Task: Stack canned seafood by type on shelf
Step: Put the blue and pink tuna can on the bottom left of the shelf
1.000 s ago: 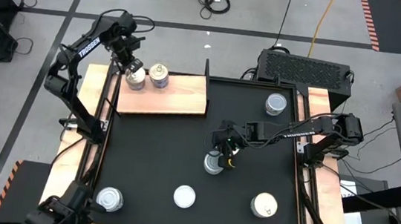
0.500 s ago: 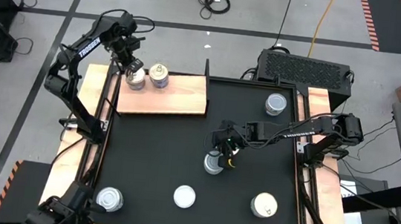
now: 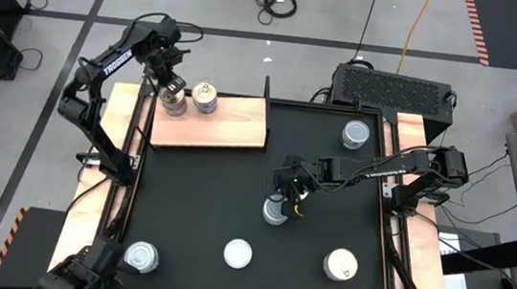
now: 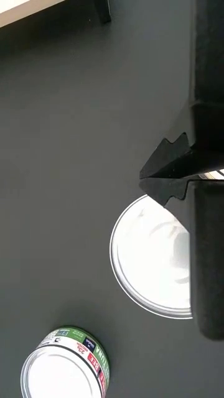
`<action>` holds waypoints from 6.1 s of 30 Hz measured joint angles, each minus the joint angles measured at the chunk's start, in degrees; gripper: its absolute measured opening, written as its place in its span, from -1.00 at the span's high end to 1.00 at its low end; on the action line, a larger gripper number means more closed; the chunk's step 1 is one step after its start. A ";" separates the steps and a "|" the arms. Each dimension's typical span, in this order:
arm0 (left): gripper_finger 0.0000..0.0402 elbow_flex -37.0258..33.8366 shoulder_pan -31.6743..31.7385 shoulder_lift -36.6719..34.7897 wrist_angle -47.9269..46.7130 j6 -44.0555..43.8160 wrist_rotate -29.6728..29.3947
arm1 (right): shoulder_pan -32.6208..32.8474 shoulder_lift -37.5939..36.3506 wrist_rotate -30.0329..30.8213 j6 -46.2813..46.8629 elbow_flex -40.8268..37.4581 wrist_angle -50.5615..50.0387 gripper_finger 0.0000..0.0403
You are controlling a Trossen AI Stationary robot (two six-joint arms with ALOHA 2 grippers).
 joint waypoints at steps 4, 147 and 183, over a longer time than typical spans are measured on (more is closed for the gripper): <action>0.52 1.37 -0.29 -0.41 -0.65 -1.29 0.50 | 0.00 0.00 0.00 0.00 0.00 0.00 1.00; 0.51 -57.20 -76.14 -44.94 82.29 -11.77 14.58 | 3.05 -1.84 -1.84 22.02 17.40 -27.78 0.94; 0.51 -57.16 -76.25 -44.94 77.30 -16.36 14.36 | -2.86 -1.14 6.14 26.63 5.07 -33.69 0.10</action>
